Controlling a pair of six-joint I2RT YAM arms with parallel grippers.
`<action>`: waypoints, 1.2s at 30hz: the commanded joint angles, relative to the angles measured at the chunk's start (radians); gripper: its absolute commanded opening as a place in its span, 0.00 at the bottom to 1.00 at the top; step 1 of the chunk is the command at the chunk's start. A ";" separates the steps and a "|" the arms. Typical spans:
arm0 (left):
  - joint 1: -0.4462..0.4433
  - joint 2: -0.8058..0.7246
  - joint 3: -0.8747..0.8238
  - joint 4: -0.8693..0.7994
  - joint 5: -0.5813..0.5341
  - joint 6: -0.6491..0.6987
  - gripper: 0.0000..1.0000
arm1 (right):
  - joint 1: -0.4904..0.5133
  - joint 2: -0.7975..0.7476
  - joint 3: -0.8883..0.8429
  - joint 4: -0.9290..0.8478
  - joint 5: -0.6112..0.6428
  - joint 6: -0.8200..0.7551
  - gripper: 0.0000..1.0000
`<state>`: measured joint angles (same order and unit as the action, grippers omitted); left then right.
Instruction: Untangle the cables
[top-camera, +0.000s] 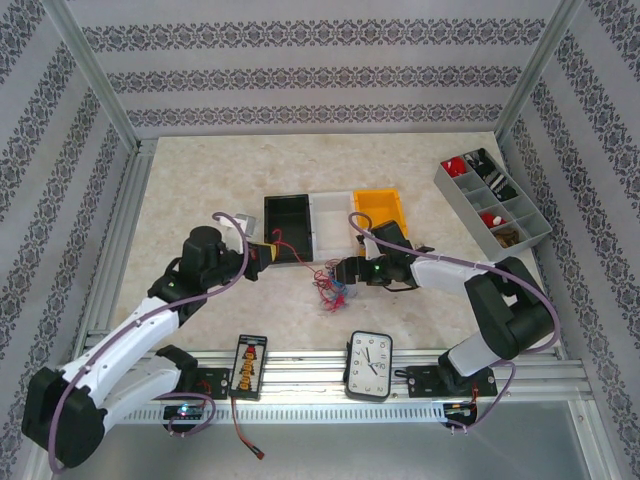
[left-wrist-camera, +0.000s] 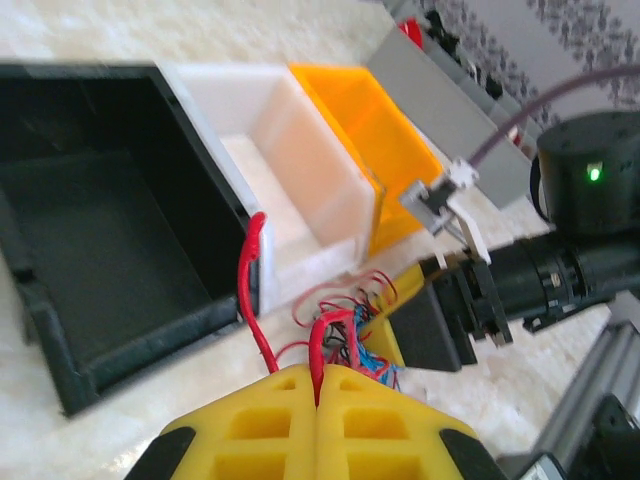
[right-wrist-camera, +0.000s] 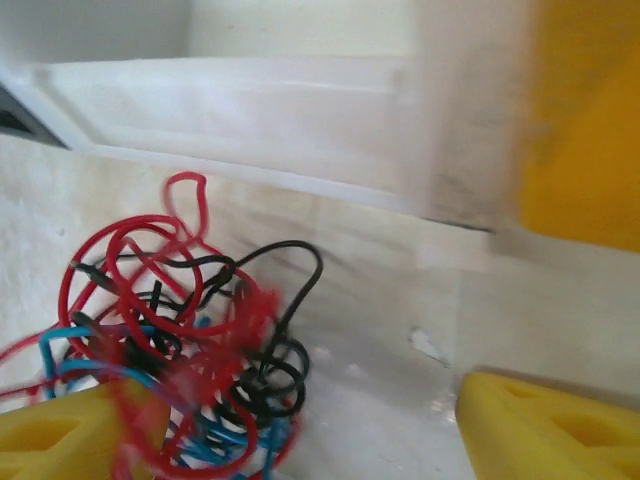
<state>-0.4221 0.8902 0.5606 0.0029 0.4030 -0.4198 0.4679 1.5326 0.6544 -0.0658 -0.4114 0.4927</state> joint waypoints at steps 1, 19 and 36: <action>0.022 -0.070 0.023 0.060 -0.111 0.000 0.00 | -0.039 0.001 -0.048 -0.154 0.141 0.032 0.79; 0.067 -0.204 0.102 0.035 -0.200 0.000 0.00 | -0.122 0.012 -0.059 -0.177 0.172 0.104 0.76; 0.077 -0.100 0.160 0.111 -0.153 -0.049 0.00 | -0.130 -0.014 -0.074 -0.160 0.151 0.099 0.76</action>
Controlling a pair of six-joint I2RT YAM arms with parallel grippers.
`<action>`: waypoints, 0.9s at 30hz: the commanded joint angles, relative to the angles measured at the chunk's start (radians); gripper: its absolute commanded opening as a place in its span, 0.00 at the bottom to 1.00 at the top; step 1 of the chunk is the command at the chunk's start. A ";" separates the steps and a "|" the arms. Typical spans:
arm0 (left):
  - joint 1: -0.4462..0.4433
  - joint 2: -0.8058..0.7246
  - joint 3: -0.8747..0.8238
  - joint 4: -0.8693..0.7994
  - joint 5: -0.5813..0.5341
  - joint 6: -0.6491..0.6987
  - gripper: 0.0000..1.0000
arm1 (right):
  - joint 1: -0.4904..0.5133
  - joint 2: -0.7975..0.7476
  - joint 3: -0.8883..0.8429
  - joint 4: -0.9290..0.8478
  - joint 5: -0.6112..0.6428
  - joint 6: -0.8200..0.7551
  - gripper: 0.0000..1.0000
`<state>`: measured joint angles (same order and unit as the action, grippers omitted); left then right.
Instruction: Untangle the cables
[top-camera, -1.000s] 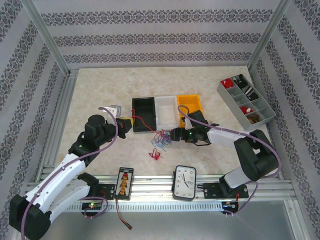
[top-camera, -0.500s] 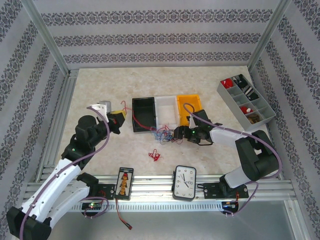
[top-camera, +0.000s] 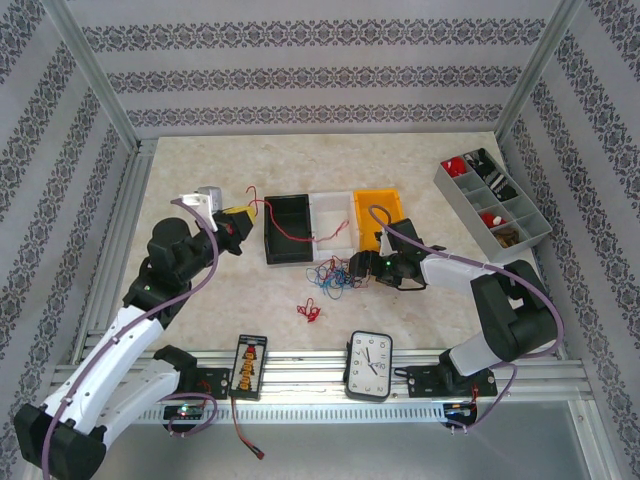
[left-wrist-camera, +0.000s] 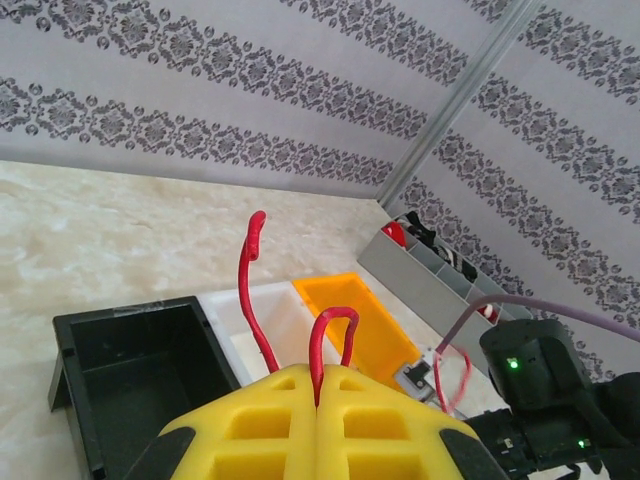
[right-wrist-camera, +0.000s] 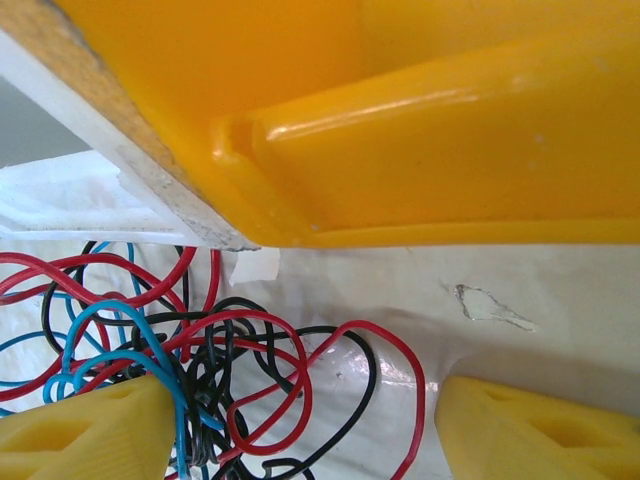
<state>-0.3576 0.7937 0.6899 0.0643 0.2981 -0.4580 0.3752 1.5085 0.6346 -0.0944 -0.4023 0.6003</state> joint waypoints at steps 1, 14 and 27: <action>0.014 -0.004 0.030 0.047 -0.086 -0.006 0.00 | -0.034 -0.002 -0.057 -0.129 0.144 -0.009 0.76; 0.012 0.120 0.102 -0.137 -0.513 0.162 0.00 | -0.010 -0.419 -0.175 -0.088 0.366 0.041 0.84; -0.047 0.310 0.228 -0.247 -0.575 0.322 0.00 | -0.014 -0.561 -0.192 -0.106 0.459 0.102 0.85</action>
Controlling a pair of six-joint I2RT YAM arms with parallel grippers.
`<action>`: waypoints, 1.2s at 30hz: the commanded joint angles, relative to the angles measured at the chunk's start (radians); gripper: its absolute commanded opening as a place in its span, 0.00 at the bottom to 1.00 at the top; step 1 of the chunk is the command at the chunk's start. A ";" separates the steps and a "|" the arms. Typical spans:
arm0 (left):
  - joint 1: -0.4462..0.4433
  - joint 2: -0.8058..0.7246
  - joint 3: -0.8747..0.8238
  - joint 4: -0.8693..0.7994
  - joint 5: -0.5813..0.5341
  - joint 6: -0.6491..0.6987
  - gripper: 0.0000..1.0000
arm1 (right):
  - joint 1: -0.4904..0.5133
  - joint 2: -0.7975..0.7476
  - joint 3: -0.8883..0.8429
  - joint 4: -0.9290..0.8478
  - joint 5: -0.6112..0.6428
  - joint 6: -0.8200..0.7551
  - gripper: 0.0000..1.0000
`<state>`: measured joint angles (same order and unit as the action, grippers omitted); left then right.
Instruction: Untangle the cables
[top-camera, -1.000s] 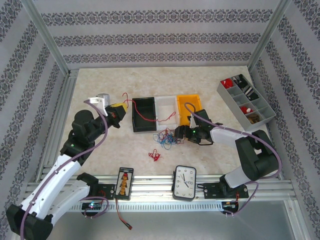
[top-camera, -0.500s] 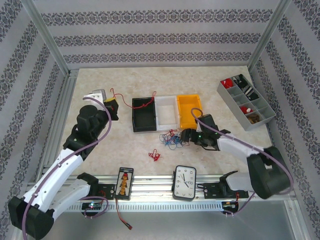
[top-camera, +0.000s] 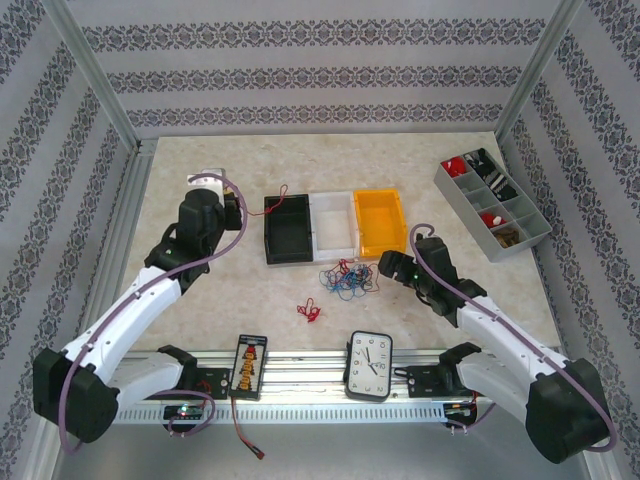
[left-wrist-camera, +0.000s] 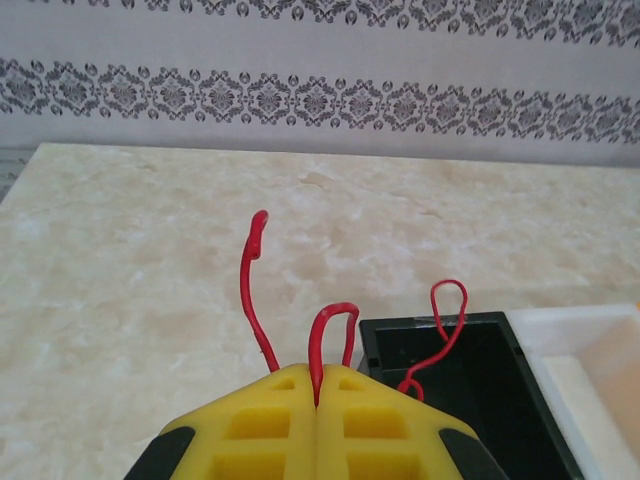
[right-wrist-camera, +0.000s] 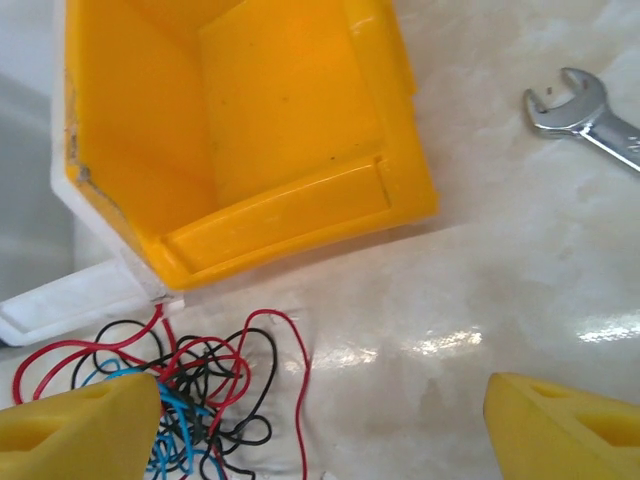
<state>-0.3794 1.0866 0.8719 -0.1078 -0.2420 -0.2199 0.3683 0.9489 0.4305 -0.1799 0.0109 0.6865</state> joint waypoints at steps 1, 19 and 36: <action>-0.037 0.027 0.055 -0.091 -0.041 0.097 0.00 | -0.008 0.003 0.017 -0.021 0.048 0.013 0.85; -0.146 0.165 0.162 -0.289 -0.095 0.158 0.00 | -0.012 0.079 0.075 -0.025 0.058 -0.022 0.85; -0.150 0.509 0.300 -0.205 0.150 0.055 0.00 | -0.016 0.089 0.119 -0.036 0.028 -0.054 0.85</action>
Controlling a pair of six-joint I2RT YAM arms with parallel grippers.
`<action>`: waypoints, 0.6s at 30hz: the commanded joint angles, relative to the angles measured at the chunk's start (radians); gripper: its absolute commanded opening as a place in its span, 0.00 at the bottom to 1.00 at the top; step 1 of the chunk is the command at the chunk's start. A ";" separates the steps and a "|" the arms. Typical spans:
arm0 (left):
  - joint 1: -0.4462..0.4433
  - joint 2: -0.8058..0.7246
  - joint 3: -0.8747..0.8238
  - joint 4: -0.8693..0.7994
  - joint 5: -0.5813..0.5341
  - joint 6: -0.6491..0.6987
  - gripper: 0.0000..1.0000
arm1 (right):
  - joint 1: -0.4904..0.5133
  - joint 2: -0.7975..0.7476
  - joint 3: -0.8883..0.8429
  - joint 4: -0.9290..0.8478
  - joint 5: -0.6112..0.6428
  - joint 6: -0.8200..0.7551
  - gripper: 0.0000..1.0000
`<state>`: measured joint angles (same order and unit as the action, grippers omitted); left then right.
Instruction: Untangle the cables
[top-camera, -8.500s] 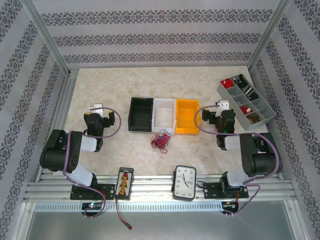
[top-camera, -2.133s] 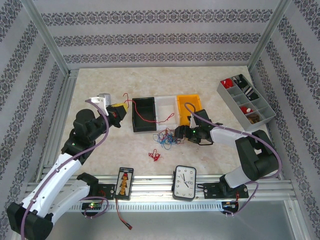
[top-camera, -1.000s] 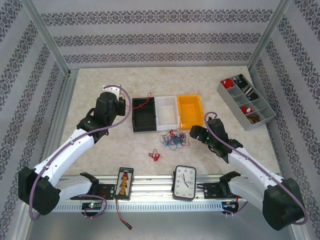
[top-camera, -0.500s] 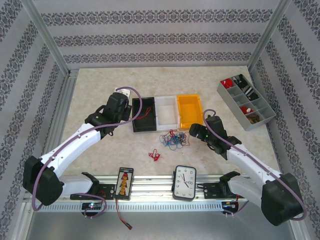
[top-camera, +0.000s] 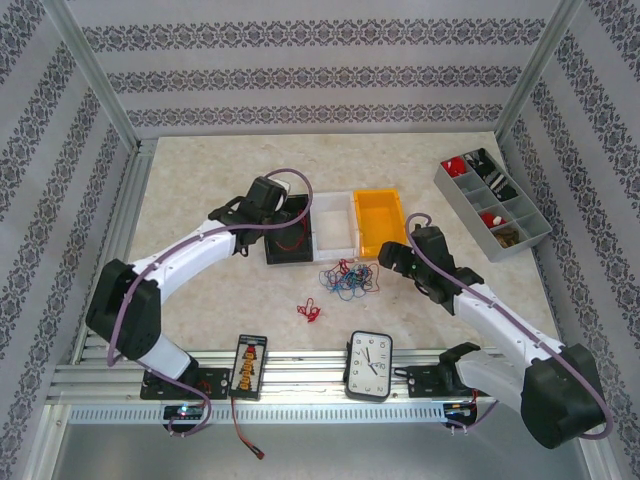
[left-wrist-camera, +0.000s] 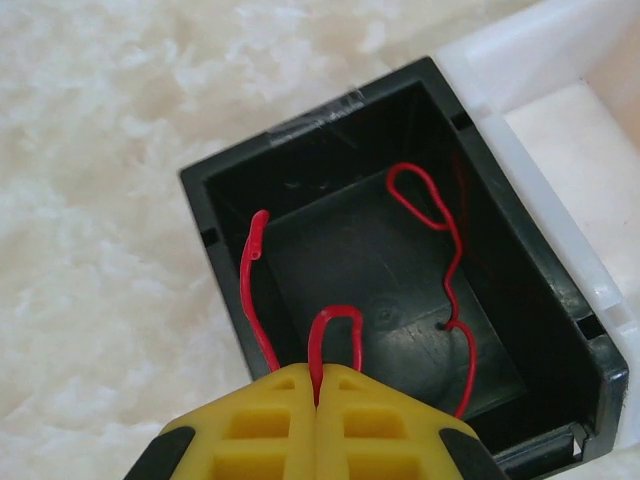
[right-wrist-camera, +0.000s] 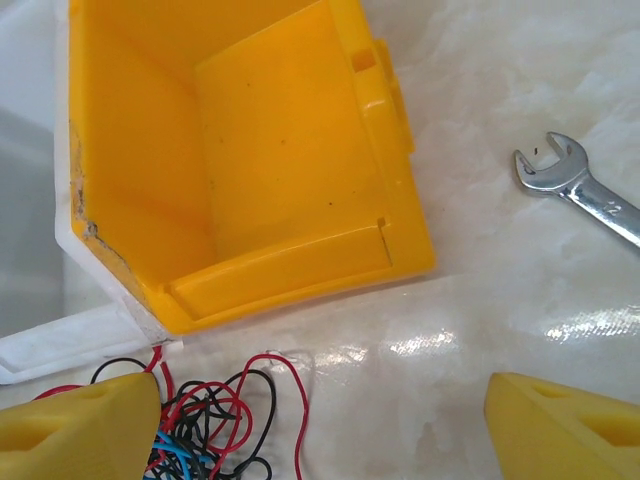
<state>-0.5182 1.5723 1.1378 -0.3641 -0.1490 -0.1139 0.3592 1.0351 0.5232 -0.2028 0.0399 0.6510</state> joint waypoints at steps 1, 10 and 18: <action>-0.011 0.033 0.036 0.064 0.068 -0.057 0.00 | -0.008 0.004 0.026 -0.012 -0.005 -0.019 0.85; -0.011 0.146 0.074 0.131 0.088 -0.112 0.00 | -0.005 0.042 0.040 -0.004 -0.021 -0.007 0.84; -0.012 0.258 0.092 0.161 0.084 -0.167 0.00 | 0.002 0.045 0.044 -0.010 -0.014 0.002 0.84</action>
<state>-0.5182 1.8000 1.2087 -0.2398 -0.0742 -0.2340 0.3576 1.0782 0.5415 -0.2058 0.0322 0.6495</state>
